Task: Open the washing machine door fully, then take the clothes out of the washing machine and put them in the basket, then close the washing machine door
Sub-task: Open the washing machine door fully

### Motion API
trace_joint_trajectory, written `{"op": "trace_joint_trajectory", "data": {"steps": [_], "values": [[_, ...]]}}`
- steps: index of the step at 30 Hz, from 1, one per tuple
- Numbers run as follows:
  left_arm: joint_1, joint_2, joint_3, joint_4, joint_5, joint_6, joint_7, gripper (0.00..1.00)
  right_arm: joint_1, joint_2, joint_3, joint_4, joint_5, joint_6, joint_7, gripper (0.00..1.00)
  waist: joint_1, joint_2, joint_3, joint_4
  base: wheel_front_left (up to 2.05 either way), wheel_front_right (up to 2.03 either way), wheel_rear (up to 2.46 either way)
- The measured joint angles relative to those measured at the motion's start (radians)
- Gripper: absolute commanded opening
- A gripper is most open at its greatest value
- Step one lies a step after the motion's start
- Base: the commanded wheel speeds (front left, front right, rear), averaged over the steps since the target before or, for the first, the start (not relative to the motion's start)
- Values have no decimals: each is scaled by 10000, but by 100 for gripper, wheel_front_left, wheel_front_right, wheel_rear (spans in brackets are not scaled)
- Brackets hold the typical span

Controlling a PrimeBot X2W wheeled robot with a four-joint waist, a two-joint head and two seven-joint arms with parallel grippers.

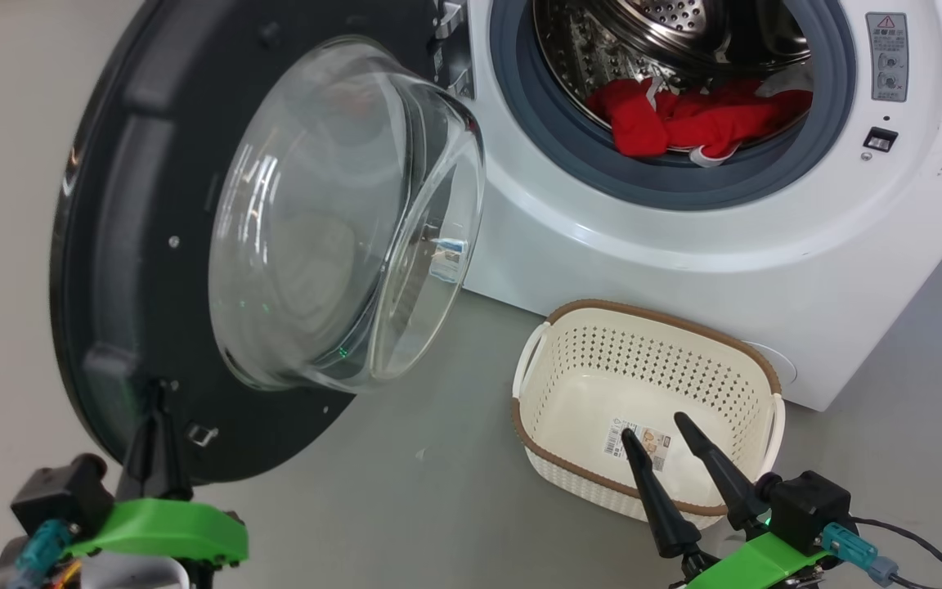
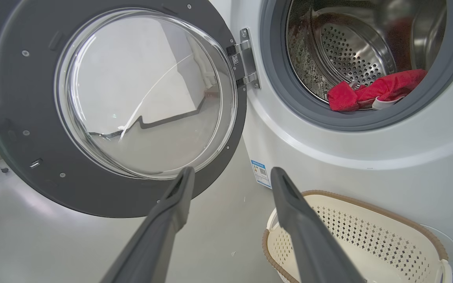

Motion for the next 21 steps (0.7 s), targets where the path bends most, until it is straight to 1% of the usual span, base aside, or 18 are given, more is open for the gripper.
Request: {"op": "trace_joint_trajectory", "data": {"steps": [9, 13, 21], "values": [[-641, 40, 408, 876, -238, -21, -280, 0, -111, -2, -44, 67, -161, 0, 0, 100, -1, 0, 180, 10, 0, 0, 0], [-926, 38, 518, 1214, -259, -25, -359, 0, -171, -4, -75, 77, -412, 0, 0, 100, 0, 0, 284, 45, 0, 0, 0], [-1460, 54, 817, 1929, -255, -148, -437, 0, -173, -4, -73, 84, -495, 0, 0, 100, 0, 0, 404, 88, 0, 0, 0]]}}
